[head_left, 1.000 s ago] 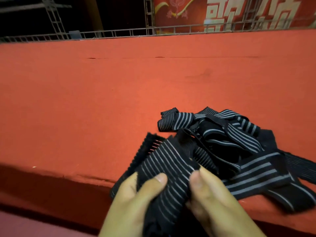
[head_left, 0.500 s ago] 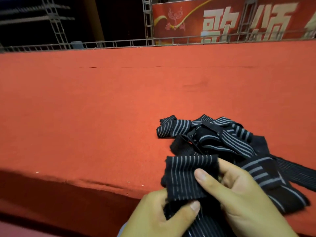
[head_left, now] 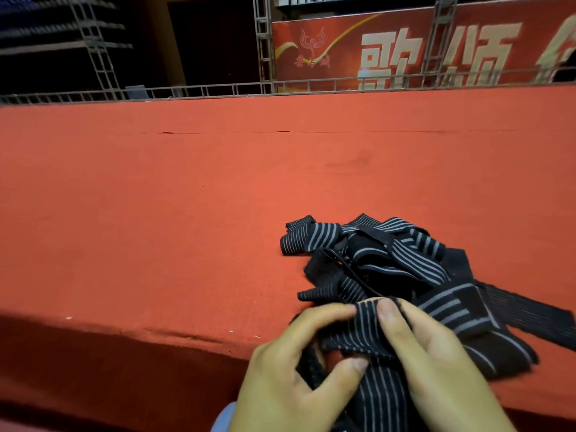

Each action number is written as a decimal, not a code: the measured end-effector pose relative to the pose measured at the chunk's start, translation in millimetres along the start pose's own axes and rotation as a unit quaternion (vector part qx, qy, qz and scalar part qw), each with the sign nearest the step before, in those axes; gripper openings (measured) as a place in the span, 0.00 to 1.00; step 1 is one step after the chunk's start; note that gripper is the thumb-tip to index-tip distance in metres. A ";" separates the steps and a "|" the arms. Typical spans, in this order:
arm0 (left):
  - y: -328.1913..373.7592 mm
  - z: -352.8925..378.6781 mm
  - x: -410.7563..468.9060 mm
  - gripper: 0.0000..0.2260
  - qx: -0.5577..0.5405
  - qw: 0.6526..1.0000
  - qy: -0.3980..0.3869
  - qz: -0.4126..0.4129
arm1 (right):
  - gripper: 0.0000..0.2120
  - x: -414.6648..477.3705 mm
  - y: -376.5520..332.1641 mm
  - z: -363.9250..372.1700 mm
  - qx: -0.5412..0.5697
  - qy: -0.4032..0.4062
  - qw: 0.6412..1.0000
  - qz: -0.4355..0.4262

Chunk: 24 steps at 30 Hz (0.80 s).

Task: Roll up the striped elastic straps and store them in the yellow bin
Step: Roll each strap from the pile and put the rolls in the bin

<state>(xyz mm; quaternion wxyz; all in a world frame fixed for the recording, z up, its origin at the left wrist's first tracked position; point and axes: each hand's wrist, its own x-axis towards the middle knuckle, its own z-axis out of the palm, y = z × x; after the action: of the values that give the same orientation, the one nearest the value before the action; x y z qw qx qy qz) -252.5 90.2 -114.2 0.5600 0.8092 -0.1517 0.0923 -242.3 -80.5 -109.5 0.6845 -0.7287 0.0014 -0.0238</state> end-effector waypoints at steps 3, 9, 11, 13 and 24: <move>-1.1 4.5 -0.1 0.07 0.009 1.000 0.025 0.015 | 0.27 -4.9 1.1 -0.6 -0.022 0.002 0.999 -0.029; 1.7 12.3 -3.0 0.09 -0.059 0.997 0.047 -0.015 | 0.24 -19.2 2.2 -4.2 0.000 0.007 1.000 -0.027; 3.4 15.0 -4.4 0.05 -0.068 0.997 0.040 -0.023 | 0.26 -24.0 3.1 -5.4 0.007 0.009 1.000 -0.024; 4.9 17.1 -5.7 0.04 -0.078 0.996 0.033 -0.024 | 0.25 -27.3 6.0 -7.5 0.012 0.011 0.999 -0.027; 12.3 31.7 -20.3 0.05 -0.130 0.991 0.012 -0.039 | 0.20 -54.4 18.6 -17.3 0.036 0.056 0.995 -0.070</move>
<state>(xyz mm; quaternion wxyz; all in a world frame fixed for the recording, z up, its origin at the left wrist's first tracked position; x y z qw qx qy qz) -276.5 59.4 -121.2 0.6651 0.7339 -0.1246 0.0595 -296.7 -97.1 -128.7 0.7057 -0.6994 -0.0125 -0.1128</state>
